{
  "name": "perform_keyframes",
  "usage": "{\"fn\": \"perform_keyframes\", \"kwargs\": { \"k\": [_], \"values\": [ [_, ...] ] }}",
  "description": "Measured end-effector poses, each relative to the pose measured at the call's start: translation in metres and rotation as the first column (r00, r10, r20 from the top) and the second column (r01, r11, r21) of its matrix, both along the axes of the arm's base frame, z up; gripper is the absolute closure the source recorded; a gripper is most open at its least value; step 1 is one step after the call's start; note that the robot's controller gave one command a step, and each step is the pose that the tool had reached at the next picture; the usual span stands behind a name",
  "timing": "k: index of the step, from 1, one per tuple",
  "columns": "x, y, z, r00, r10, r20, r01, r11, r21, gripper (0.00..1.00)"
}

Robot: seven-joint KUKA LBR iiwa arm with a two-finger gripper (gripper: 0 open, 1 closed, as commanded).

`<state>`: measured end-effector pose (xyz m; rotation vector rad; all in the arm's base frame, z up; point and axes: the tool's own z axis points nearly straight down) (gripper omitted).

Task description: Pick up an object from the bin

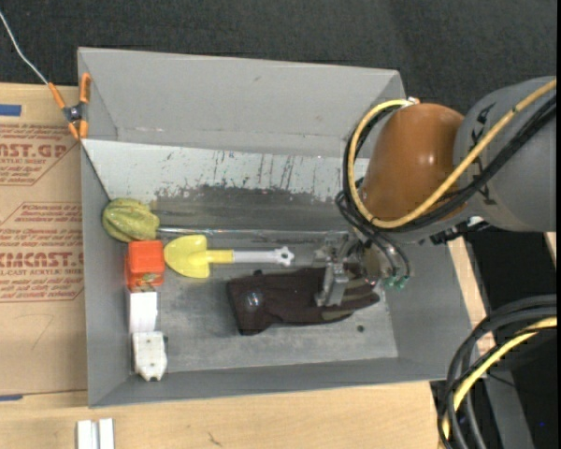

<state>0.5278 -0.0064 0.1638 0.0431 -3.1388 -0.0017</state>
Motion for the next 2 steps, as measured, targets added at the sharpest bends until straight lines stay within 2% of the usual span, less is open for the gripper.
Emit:
{"fn": "perform_keyframes", "kwargs": {
  "k": [1,2],
  "values": [
    [0.002,-0.002,0.010,1.000,0.004,0.009,-0.004,1.000,-0.001,1.00],
    [-0.003,0.004,0.073,1.000,-0.001,-0.002,0.001,1.000,0.000,1.00]
  ]
}}
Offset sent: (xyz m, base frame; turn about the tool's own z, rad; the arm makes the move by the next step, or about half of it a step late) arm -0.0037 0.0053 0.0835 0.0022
